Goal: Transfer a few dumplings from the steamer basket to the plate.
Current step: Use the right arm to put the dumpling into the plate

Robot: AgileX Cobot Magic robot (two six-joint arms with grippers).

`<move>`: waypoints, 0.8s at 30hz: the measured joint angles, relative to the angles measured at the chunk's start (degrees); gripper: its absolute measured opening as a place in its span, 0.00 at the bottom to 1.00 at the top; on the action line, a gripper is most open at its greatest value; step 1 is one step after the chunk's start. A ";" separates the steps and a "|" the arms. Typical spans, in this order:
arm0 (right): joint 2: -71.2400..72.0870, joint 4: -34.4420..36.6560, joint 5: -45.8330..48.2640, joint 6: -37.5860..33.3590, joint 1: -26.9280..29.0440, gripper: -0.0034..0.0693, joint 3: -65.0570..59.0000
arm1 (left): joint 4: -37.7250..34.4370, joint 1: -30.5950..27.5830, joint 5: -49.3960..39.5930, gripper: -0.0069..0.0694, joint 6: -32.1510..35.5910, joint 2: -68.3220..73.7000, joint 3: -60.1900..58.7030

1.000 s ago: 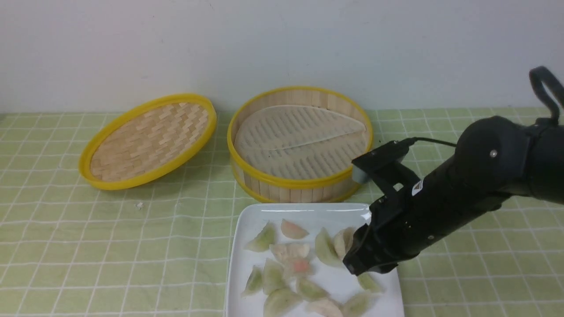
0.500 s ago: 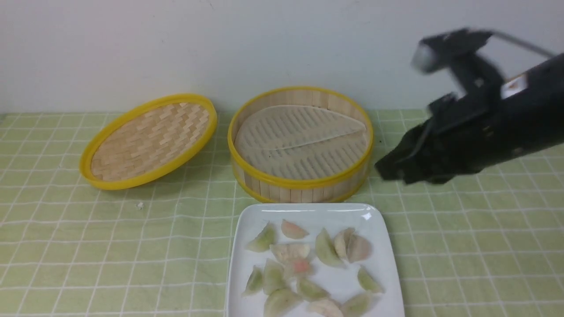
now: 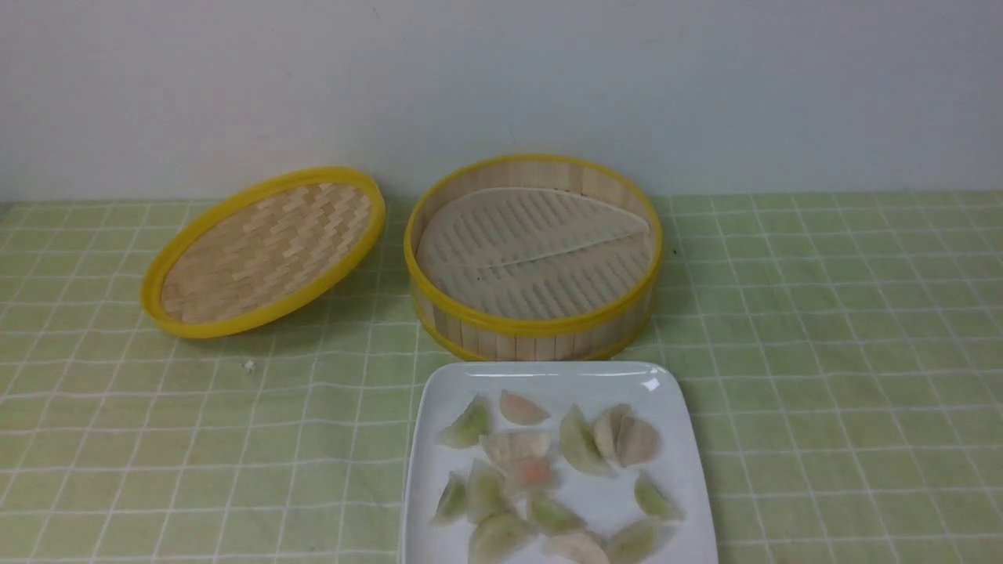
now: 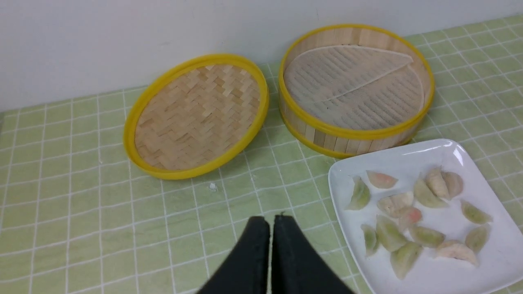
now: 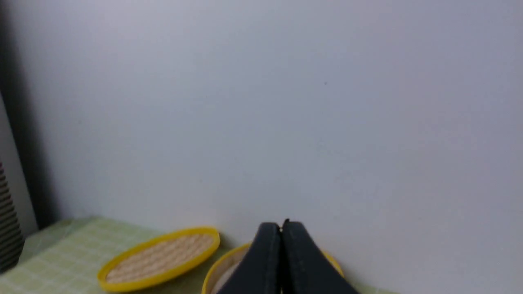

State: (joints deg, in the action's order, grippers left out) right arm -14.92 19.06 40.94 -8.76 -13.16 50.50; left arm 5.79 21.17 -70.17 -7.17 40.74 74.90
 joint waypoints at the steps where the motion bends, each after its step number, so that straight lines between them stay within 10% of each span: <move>1: 3.09 -0.76 -2.09 1.30 0.00 0.03 -2.78 | -0.17 0.00 0.66 0.08 0.05 0.00 -0.58; 13: 15.92 -15.95 -15.65 28.52 0.00 0.03 -19.82 | -3.21 0.00 7.26 0.08 3.79 -1.38 -6.61; 24: 15.92 -18.03 -15.54 31.23 0.00 0.03 -20.13 | -4.45 0.00 22.25 0.08 3.10 -18.53 -20.89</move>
State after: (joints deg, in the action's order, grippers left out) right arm 0.99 1.04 25.40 22.47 -13.16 30.37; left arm 1.34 21.17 -47.92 -4.07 22.21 54.01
